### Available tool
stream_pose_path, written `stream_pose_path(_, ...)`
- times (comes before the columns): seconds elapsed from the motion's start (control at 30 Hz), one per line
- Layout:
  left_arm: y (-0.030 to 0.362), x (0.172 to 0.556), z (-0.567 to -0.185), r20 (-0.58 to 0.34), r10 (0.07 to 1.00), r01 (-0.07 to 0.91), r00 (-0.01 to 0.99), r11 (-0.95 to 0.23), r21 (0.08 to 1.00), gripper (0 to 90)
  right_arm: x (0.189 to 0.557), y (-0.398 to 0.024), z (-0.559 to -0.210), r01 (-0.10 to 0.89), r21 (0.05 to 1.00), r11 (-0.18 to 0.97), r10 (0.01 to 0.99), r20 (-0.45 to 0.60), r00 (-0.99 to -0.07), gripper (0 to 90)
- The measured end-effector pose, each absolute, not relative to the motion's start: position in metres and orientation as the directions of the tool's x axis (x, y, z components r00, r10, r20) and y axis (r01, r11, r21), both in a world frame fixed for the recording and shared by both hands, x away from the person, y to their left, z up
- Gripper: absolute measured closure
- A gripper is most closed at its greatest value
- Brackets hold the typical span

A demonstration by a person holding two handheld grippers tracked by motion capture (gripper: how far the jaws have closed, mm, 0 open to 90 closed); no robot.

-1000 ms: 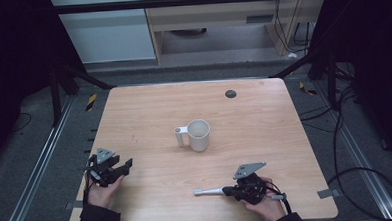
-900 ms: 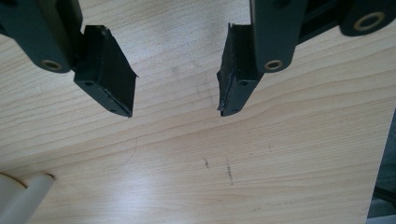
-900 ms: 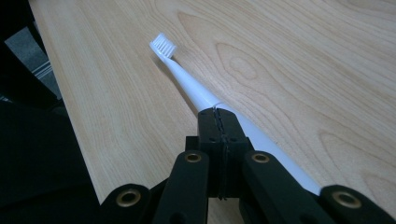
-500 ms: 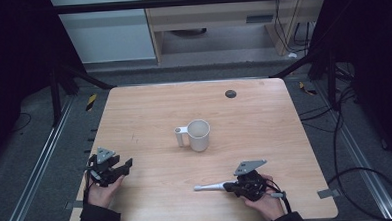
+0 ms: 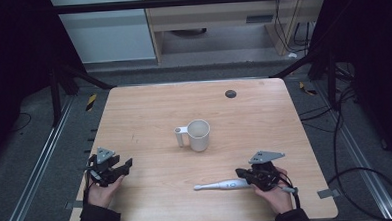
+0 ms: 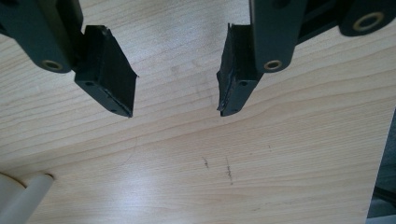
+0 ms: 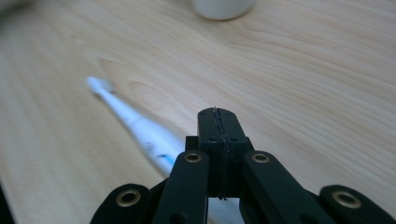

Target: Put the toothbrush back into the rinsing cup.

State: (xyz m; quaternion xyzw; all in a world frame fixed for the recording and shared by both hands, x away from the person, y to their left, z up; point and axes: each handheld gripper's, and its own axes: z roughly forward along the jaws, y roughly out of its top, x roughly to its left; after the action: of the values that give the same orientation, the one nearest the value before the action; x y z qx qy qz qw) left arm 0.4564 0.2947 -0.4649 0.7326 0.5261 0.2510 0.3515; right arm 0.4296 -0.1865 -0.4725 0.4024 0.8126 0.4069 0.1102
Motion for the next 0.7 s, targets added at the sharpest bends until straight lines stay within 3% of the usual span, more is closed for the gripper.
stream_pose_path(0.23,0.295,0.456,-0.465,-0.003,0.947,0.596,0.32,-0.199,0.778,45.2,0.429,-0.213,-0.477,0.606,0.723,0.331,0.796,0.131,-0.591,90.0)
stream_pose_path(0.7,0.295,0.456,-0.465,-0.003,0.947,0.6,0.321,-0.201,0.774,45.2,0.416,-0.226,-0.484,0.632,0.681,0.37,0.8,0.112,-0.589,90.0)
